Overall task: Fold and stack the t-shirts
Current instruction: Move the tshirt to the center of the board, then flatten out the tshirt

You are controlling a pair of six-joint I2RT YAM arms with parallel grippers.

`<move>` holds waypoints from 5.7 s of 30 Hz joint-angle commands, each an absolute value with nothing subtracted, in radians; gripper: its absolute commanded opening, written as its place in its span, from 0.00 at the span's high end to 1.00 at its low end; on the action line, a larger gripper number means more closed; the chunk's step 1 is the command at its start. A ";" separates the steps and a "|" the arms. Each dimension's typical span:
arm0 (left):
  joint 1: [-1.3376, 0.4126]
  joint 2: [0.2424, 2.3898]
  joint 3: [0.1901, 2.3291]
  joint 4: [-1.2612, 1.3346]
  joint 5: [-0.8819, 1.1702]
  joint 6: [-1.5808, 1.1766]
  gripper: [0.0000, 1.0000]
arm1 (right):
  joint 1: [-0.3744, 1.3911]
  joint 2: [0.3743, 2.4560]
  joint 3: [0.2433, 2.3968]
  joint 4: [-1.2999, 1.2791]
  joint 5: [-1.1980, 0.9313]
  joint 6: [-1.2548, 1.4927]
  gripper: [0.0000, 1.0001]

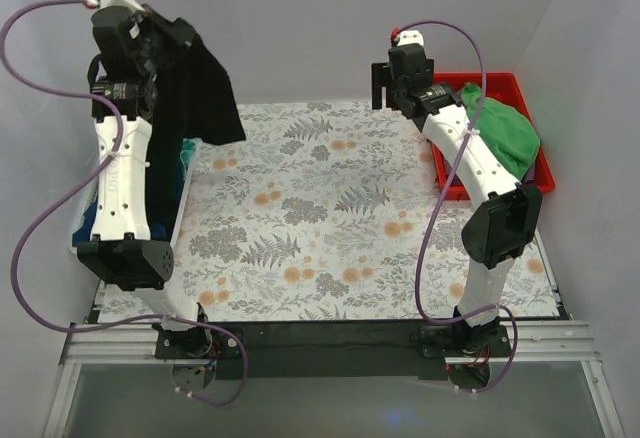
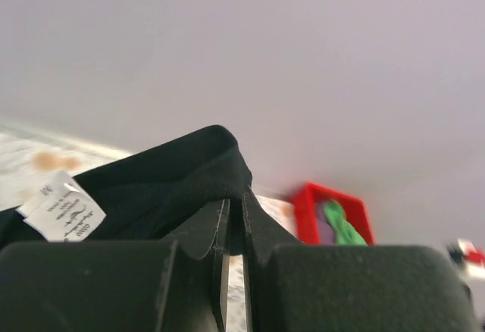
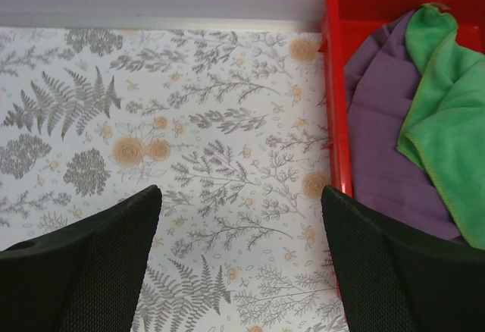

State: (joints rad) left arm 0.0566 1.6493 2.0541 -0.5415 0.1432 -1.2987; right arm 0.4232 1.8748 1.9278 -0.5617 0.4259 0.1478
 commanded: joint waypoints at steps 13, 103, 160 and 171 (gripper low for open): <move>-0.526 1.930 2.010 -0.466 0.381 -1.129 1.00 | 0.270 1.720 1.869 -0.630 0.591 0.311 0.12; -0.238 1.896 1.566 -0.629 -0.170 -1.184 0.21 | 0.433 2.006 1.629 -0.647 -0.064 0.210 0.18; -0.169 2.189 1.850 -0.566 0.113 -1.350 0.26 | 0.221 1.862 1.511 -0.713 0.038 0.373 0.99; -0.242 2.283 1.925 -0.572 0.080 -1.285 0.35 | 0.224 1.879 1.506 -0.712 0.032 0.370 0.99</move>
State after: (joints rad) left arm -0.2047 2.2761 1.8904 -0.5514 0.0925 -1.3117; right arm 0.2180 1.8656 1.5074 -0.7055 0.0456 0.3641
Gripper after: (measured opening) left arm 0.680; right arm 0.030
